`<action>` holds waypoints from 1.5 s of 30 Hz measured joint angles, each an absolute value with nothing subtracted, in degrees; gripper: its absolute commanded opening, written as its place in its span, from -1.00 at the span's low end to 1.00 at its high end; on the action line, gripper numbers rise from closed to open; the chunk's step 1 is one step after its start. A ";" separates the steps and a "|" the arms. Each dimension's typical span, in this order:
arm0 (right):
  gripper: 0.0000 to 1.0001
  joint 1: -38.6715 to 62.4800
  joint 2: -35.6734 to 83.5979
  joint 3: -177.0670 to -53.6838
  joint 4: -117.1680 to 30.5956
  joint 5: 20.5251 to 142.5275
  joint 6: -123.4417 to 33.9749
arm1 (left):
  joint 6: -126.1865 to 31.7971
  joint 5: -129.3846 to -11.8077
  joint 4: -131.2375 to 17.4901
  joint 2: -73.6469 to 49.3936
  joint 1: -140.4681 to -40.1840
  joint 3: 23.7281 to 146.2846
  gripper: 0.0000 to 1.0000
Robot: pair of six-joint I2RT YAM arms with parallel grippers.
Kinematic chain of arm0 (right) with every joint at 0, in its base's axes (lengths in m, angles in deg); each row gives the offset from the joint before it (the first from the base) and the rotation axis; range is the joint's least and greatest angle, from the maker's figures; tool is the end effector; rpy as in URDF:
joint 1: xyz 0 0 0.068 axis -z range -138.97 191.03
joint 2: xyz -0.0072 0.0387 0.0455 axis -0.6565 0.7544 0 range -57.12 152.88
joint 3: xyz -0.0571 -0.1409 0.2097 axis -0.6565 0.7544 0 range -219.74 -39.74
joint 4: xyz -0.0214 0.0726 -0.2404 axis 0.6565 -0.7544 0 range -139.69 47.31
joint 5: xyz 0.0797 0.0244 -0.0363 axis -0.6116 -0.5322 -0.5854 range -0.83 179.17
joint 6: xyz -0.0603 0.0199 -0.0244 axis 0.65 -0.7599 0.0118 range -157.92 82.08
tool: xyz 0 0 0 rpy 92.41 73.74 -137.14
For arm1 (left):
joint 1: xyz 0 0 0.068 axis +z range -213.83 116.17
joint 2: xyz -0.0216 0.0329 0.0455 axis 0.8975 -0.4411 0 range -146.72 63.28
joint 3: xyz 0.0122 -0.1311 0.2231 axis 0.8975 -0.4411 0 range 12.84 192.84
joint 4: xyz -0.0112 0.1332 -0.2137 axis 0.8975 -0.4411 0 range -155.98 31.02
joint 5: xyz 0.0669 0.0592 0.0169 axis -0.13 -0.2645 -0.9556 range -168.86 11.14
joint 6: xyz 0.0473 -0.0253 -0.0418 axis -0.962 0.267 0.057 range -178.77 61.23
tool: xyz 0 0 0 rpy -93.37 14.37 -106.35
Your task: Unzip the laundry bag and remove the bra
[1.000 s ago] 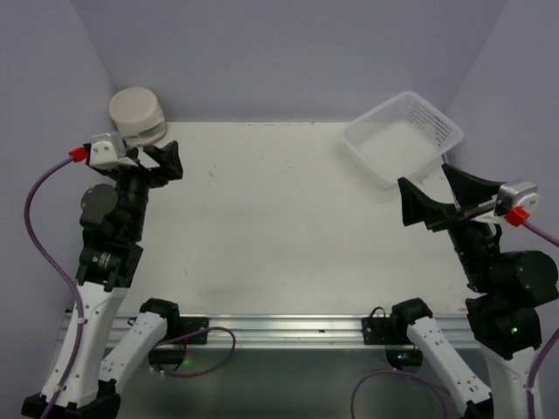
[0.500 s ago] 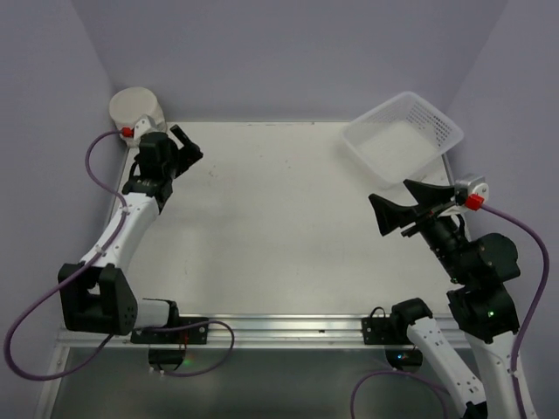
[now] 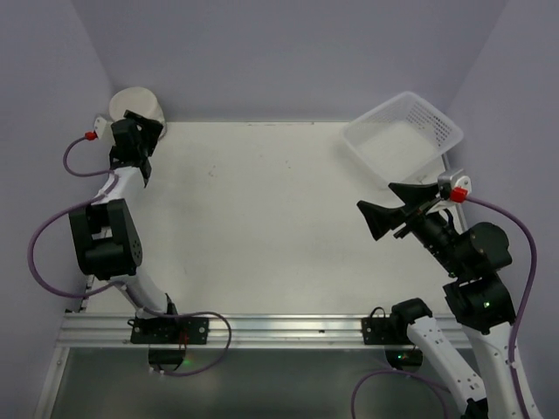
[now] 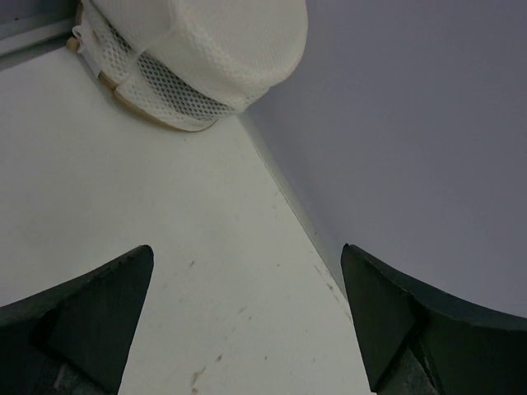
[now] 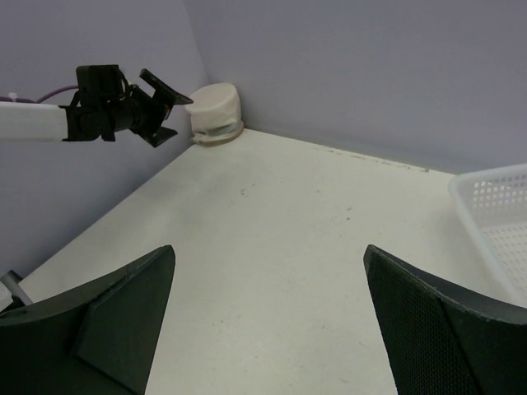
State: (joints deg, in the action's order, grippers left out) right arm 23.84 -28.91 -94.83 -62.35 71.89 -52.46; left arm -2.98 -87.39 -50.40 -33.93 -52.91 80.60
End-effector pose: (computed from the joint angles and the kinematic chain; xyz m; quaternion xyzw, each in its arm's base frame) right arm 0.0979 0.0473 0.4070 -0.1278 0.6509 0.2983 0.6863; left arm 0.3962 0.0847 0.2524 -0.4868 0.6627 -0.1593 0.5463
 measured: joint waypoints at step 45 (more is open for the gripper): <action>0.97 23.80 -14.05 -94.39 -61.28 63.47 -58.91 | 1.61 -84.42 -28.26 -76.88 -46.90 111.82 -1.00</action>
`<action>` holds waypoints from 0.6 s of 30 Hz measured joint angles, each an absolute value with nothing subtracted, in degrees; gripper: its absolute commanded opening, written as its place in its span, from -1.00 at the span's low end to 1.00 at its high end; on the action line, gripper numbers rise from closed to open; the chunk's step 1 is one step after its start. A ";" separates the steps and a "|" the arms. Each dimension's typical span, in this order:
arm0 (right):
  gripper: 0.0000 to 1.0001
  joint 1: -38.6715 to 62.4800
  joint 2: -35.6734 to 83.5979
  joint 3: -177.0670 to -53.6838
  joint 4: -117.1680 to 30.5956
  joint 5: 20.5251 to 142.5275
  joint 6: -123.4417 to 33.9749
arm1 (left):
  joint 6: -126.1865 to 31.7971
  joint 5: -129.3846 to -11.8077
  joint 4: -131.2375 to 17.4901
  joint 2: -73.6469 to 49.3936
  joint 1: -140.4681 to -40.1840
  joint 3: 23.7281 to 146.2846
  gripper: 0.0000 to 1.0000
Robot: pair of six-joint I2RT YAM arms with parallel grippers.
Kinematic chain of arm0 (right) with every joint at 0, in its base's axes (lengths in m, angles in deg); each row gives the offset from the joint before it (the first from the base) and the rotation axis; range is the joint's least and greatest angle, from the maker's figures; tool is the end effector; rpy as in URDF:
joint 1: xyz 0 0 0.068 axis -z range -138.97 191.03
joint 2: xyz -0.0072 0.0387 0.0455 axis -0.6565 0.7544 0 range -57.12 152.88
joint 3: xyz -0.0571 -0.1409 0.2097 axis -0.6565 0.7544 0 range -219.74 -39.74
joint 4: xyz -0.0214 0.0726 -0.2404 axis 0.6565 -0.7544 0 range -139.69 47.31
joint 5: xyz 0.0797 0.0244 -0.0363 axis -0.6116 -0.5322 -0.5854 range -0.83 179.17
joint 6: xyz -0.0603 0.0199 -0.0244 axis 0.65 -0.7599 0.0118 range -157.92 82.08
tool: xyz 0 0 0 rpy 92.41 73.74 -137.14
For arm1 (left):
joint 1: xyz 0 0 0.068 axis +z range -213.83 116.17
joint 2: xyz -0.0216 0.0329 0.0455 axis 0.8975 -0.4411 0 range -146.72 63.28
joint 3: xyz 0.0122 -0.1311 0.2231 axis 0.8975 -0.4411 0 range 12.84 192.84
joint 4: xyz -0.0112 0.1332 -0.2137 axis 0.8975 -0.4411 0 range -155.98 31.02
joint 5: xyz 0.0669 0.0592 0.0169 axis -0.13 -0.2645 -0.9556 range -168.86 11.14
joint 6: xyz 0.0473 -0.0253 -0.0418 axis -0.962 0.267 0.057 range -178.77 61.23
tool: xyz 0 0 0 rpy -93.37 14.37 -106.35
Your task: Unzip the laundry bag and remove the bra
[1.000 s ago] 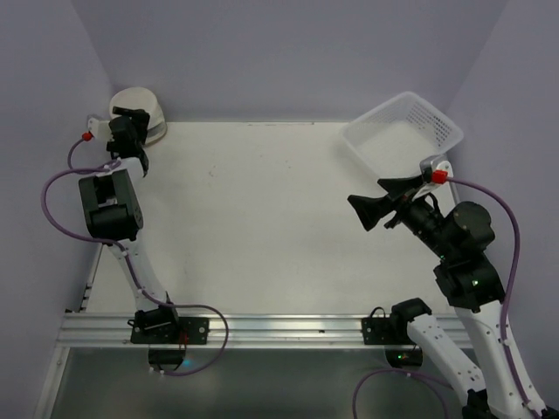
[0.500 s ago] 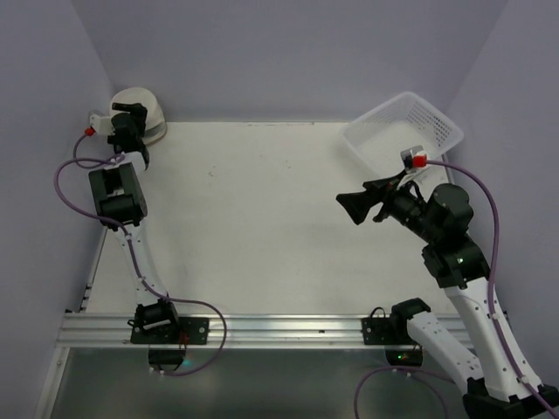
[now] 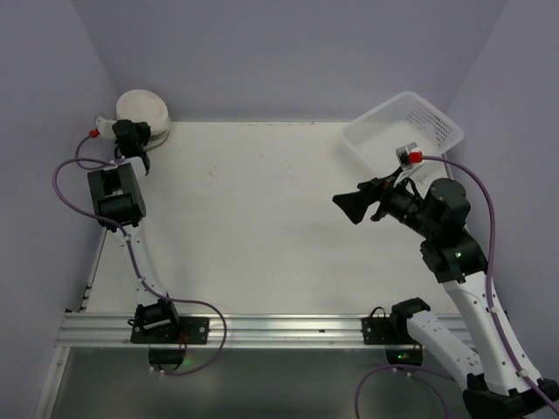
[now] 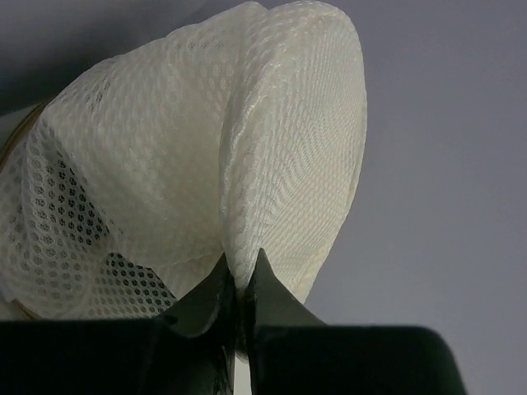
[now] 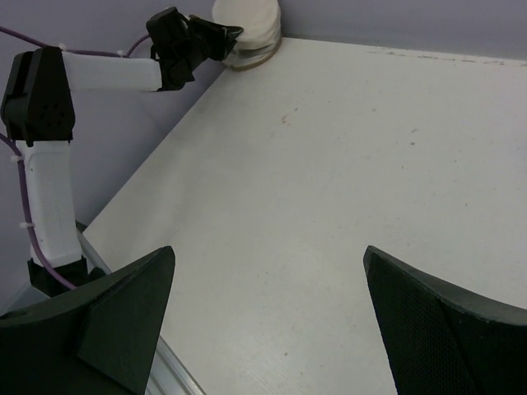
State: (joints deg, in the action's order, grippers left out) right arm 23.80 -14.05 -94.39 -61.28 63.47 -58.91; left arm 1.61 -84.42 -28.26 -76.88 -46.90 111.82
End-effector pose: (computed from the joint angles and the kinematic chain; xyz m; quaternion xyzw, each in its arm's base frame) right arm 0.1629 0.0753 0.3748 -0.1233 0.7347 0.3689 0.5558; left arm 0.5288 0.1665 0.1407 -0.5038 0.5801 -0.2019 0.6074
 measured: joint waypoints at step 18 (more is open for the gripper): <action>0.97 23.80 -19.67 -93.89 -62.42 53.77 -56.27 | -37.43 -94.80 -61.74 -35.37 -51.99 93.48 -1.00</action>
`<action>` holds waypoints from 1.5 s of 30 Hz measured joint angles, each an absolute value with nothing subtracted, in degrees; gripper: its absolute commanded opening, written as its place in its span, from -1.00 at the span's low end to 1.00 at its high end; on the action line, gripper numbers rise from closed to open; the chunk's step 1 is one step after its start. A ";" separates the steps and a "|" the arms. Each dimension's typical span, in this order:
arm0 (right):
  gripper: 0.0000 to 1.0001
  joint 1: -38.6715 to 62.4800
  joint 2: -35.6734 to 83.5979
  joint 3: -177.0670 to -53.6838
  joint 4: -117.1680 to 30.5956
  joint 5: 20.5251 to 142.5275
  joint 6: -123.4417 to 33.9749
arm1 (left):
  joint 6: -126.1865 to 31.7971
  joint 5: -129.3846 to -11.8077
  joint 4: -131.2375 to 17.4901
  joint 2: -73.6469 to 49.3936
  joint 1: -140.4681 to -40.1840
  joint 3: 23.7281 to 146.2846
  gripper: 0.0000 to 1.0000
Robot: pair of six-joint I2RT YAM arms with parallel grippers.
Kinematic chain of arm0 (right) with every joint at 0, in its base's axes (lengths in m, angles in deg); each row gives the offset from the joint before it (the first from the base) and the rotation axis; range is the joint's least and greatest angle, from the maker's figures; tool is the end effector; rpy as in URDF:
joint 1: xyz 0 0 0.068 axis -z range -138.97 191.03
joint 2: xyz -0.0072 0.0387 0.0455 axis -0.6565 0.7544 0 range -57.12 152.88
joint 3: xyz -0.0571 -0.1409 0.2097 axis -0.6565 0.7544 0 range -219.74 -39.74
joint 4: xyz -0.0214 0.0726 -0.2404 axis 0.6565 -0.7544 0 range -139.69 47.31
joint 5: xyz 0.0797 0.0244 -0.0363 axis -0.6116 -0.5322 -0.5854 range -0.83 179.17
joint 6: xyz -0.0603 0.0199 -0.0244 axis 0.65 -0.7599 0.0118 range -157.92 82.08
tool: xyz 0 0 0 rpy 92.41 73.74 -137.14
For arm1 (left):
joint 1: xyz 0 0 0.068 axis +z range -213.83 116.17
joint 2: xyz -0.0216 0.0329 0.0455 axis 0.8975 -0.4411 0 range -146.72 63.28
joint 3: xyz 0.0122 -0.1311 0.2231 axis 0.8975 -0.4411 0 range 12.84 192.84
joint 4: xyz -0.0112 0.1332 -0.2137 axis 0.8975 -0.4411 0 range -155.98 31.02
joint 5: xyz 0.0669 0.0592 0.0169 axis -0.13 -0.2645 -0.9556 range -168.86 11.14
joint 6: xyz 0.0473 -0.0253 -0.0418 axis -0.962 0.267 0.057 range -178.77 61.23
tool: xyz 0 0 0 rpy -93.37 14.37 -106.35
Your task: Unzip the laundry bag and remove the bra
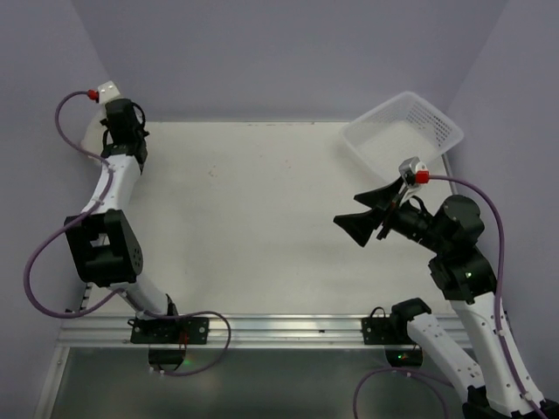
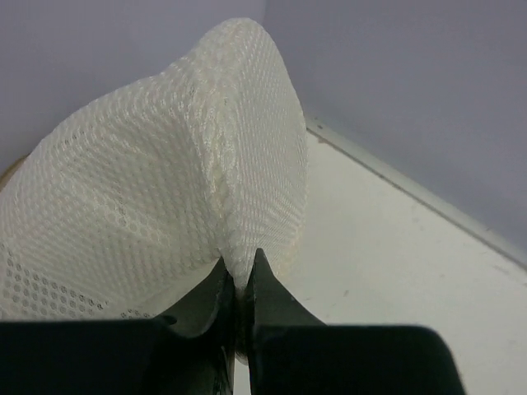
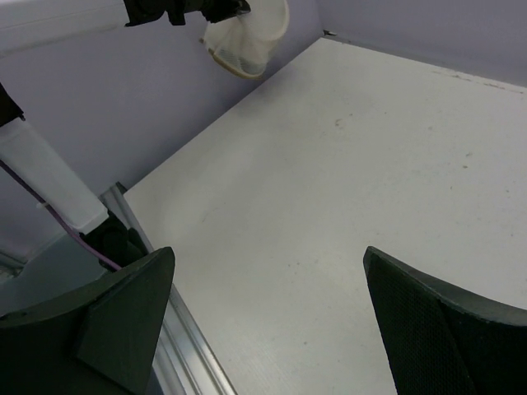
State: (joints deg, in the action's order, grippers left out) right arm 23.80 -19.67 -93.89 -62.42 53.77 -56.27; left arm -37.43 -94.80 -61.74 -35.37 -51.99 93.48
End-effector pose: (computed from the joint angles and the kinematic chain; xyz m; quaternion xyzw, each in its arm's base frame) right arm 0.1318 0.0740 0.3840 -0.2025 0.6932 0.4104 0.5568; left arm 0.4059 0.1004 0.3000 -0.3082 0.7586 0.0671 0.5701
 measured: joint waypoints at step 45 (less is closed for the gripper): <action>0.97 23.80 -33.24 -88.69 -66.37 59.45 -57.49 | -32.82 -93.43 -83.40 -32.20 -117.23 95.18 0.74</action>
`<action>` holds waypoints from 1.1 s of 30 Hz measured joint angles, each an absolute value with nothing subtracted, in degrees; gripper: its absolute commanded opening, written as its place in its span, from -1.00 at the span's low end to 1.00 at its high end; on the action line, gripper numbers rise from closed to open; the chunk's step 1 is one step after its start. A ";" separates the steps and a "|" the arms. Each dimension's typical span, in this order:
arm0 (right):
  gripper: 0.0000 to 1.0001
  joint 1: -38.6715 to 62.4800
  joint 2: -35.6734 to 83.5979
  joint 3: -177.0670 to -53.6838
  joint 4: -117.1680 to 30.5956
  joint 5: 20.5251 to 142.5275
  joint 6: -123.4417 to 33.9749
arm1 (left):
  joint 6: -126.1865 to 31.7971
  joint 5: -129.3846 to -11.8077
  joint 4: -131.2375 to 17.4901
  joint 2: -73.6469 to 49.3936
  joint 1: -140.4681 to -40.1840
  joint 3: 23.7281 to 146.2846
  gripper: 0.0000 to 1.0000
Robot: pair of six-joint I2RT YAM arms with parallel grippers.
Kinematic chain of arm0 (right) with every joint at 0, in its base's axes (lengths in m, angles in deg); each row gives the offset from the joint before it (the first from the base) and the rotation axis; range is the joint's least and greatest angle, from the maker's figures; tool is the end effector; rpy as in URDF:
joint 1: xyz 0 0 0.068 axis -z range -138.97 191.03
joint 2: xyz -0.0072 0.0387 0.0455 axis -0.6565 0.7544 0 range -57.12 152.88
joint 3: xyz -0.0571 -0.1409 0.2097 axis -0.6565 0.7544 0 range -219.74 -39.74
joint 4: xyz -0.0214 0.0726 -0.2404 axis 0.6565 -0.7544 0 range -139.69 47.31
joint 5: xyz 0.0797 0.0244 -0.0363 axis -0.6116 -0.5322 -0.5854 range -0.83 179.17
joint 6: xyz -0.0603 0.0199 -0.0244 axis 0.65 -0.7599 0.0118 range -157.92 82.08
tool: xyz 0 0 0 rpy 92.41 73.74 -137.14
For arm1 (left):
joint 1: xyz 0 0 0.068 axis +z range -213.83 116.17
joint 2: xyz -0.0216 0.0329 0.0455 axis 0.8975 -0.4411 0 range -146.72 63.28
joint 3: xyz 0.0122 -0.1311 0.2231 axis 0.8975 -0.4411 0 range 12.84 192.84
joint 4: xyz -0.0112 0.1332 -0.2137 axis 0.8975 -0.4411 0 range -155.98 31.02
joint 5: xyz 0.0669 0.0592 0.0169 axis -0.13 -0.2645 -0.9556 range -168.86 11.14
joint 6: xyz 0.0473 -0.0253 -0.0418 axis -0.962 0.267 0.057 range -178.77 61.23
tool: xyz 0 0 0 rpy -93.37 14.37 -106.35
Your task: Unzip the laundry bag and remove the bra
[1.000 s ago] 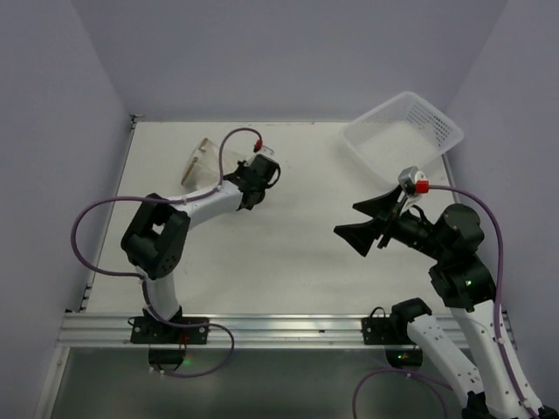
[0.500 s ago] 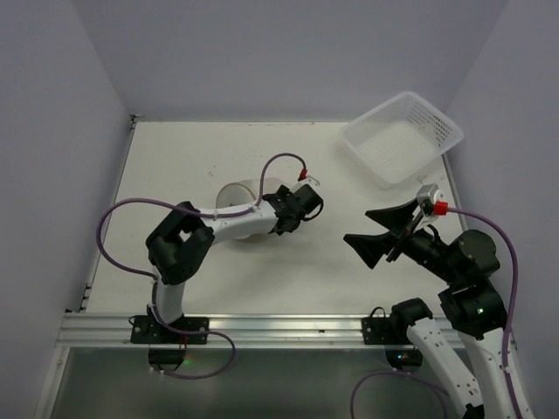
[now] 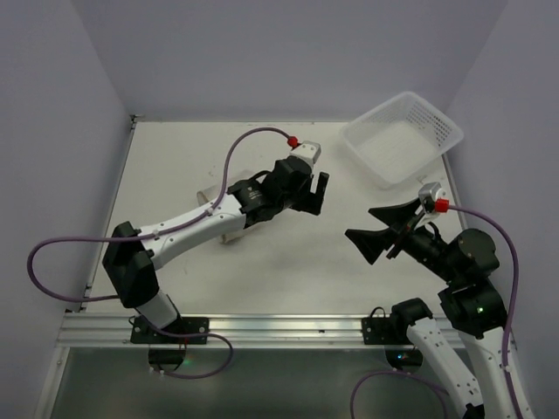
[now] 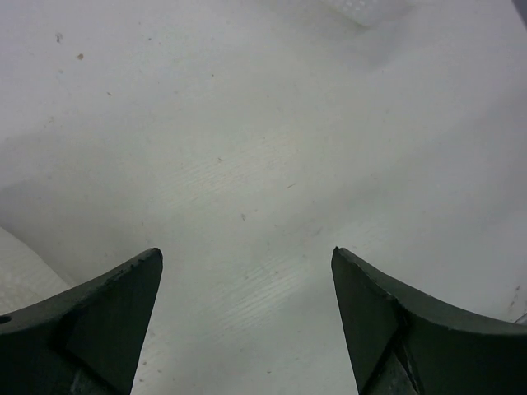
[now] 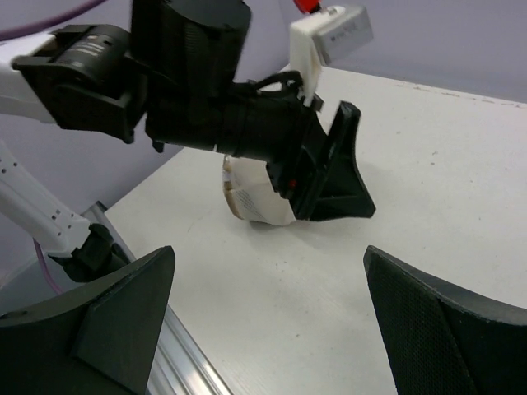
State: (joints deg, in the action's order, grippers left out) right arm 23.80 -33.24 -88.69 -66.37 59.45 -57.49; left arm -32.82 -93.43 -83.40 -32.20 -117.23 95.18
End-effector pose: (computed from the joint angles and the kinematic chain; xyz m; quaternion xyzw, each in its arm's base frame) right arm 0.0879 0.0556 0.3713 -0.1697 0.6787 0.3883 0.5998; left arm 0.2417 -0.3024 0.2898 0.1567 0.8777 -0.1922 0.4099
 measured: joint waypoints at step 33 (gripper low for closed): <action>0.97 23.80 -25.63 -88.89 -65.35 55.17 -57.60 | -16.25 -97.23 -88.45 -11.79 -81.41 68.54 0.07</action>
State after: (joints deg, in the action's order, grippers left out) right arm 23.80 -25.63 -88.89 -65.35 55.17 -57.60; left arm -16.25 -97.23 -88.45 -11.79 -81.41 68.54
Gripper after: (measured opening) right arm 0.986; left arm 0.599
